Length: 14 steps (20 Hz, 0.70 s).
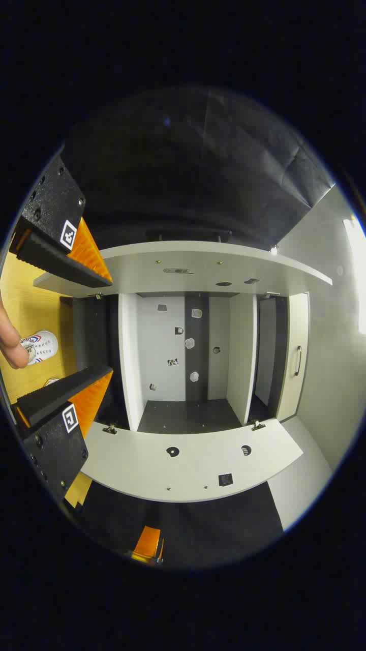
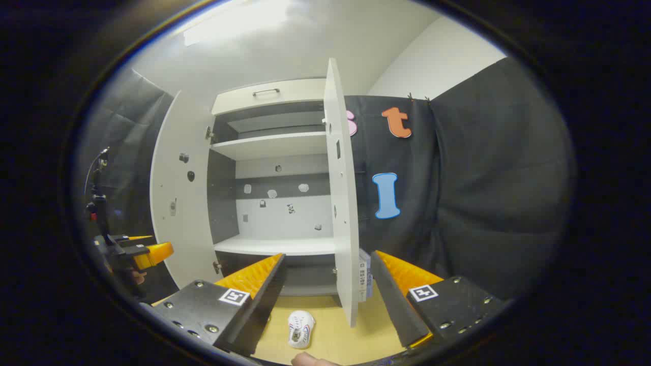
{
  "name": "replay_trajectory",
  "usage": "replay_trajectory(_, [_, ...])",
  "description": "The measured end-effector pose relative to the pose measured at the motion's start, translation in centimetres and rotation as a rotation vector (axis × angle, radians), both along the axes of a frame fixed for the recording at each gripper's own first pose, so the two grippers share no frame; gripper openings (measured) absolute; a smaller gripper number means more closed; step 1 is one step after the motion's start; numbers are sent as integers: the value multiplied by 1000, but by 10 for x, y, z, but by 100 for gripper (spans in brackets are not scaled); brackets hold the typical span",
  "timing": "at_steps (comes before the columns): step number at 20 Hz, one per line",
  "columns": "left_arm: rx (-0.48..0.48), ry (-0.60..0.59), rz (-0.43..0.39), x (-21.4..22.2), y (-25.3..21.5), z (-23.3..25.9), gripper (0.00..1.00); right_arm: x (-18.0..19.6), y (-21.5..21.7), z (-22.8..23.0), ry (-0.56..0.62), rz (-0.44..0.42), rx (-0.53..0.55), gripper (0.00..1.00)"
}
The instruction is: Grab one shoe with the right hand and put it into the shoe cabinet, grab the other shoe with the left hand and put it into the shoe cabinet; then close the right door with the right hand and the left door with the left hand.
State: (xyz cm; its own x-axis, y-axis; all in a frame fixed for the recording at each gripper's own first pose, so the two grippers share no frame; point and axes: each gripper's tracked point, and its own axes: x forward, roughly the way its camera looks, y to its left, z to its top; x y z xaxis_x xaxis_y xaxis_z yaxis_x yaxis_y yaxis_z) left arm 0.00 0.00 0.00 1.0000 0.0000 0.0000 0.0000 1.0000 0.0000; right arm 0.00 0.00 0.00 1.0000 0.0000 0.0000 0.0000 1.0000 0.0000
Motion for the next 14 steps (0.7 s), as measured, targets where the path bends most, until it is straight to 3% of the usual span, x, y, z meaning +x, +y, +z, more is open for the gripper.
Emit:
replay_trajectory(3, [12, -14, 21, -2, 7, 4, 94, -1, 3, 1, -8, -9, -12, 93])
replay_trajectory(4, [15, -17, 25, -1, 8, 7, 94, -2, 4, 0, -9, -12, -15, 98])
replay_trajectory(7, [15, -23, 25, -3, 10, 10, 94, -1, 3, -1, -10, -12, -13, 93])
replay_trajectory(8, [19, -25, 20, -4, 9, 12, 94, 0, 2, -3, -6, -10, -12, 98])
replay_trajectory(14, [20, -21, 35, -6, 16, 18, 95, 3, -1, -5, 19, 6, -6, 98])
